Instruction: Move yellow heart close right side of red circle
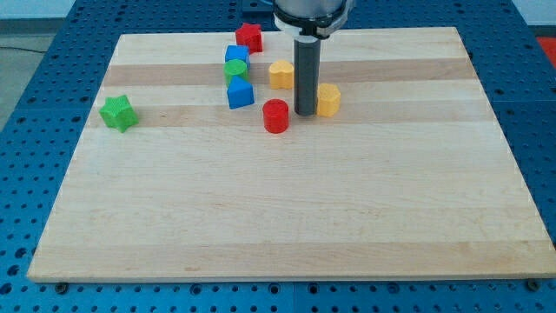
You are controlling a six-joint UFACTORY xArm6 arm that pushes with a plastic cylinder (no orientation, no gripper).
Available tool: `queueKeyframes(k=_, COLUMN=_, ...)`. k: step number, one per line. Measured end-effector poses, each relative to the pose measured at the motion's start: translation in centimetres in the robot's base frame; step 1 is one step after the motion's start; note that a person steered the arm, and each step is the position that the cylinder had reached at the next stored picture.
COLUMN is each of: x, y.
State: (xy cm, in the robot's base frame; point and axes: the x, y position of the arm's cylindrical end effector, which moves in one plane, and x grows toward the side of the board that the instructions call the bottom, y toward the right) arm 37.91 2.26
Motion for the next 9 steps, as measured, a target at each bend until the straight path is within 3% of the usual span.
queueKeyframes(k=3, x=0.4, y=5.6)
queueKeyframes(k=4, x=4.3, y=5.4)
queueKeyframes(k=5, x=6.4, y=0.2)
queueKeyframes(k=7, x=1.3, y=-0.6)
queueKeyframes(k=8, x=1.3, y=-5.1)
queueKeyframes(k=9, x=1.2, y=-4.7)
